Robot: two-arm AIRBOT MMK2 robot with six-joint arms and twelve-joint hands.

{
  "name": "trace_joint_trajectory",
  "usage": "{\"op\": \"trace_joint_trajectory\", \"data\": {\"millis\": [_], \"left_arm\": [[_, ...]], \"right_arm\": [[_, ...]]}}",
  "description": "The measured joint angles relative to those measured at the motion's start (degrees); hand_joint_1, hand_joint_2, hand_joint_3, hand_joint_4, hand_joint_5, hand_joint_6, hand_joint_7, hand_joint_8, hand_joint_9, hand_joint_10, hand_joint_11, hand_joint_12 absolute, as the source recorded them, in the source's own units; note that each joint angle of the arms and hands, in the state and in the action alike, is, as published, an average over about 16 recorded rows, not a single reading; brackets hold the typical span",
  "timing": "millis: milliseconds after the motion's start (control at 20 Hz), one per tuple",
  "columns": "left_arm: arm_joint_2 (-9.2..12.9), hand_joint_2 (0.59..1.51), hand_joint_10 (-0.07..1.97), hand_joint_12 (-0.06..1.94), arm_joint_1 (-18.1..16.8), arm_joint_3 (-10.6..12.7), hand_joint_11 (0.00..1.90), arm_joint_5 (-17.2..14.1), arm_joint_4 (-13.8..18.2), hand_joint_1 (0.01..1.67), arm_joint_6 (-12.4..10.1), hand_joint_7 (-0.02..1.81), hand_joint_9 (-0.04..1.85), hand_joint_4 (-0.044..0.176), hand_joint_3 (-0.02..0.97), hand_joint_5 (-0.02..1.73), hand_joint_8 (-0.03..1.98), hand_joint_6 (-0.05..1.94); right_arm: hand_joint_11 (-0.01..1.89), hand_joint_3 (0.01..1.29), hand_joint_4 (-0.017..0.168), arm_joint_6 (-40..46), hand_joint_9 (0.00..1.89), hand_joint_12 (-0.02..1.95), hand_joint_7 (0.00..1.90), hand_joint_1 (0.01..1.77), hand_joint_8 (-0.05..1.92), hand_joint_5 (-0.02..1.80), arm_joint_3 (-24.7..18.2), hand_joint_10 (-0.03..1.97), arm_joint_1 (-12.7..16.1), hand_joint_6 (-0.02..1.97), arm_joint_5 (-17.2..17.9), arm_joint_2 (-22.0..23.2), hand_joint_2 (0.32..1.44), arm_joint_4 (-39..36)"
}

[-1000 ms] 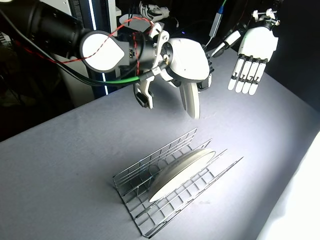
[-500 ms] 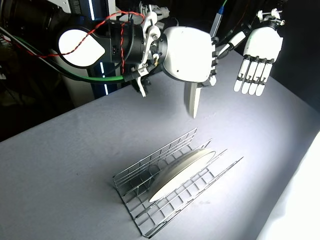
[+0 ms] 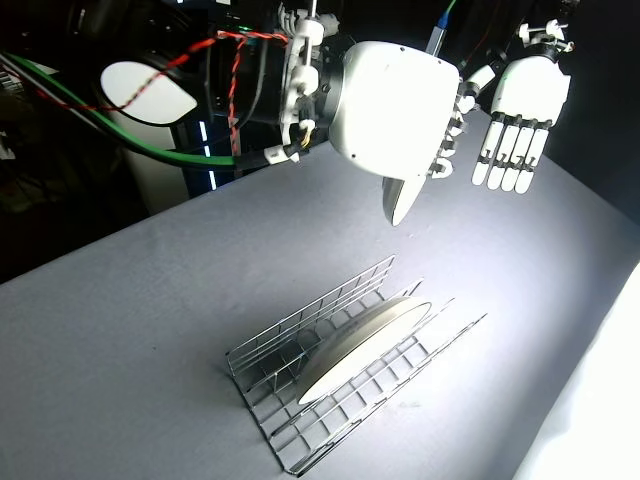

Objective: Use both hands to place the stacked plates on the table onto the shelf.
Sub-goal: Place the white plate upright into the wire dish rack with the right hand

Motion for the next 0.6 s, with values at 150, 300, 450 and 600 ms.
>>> {"op": "trace_joint_trajectory", "data": {"millis": [150,300,450,600], "left_arm": [[-0.20,1.021,-0.06,0.01,-0.22,0.12,0.01,-0.21,0.03,0.01,0.00,0.02,0.02,0.002,0.010,0.04,0.00,0.01],[-0.38,1.020,-0.06,0.01,-0.47,0.25,0.01,-0.40,0.05,0.02,0.00,0.02,0.02,0.002,0.010,0.03,0.00,0.01],[-0.57,1.019,-0.06,0.01,-0.62,0.61,0.01,-0.62,0.13,0.02,0.00,0.02,0.02,0.002,0.010,0.03,0.00,0.01],[-0.77,1.019,-0.06,0.01,-0.76,1.25,0.02,-0.79,0.22,0.02,-0.01,0.02,0.02,0.002,0.010,0.03,0.00,0.01]], "right_arm": [[0.82,0.01,-0.009,0.03,0.97,1.56,1.00,1.47,0.83,0.90,0.96,0.98,0.29,0.90,-0.41,0.82,0.99,2.71],[0.82,0.01,-0.009,0.04,0.97,1.57,1.00,1.47,0.83,0.90,2.15,0.97,0.15,0.90,-0.62,1.61,0.99,3.78],[0.82,0.01,-0.009,0.03,0.97,1.57,1.00,1.47,0.83,0.90,3.36,0.97,-0.46,0.90,-0.87,2.21,0.99,3.71],[0.82,0.01,-0.009,0.04,0.97,1.57,1.00,1.47,0.83,0.90,4.53,0.97,-1.42,0.90,-0.87,2.67,0.99,3.12]]}}
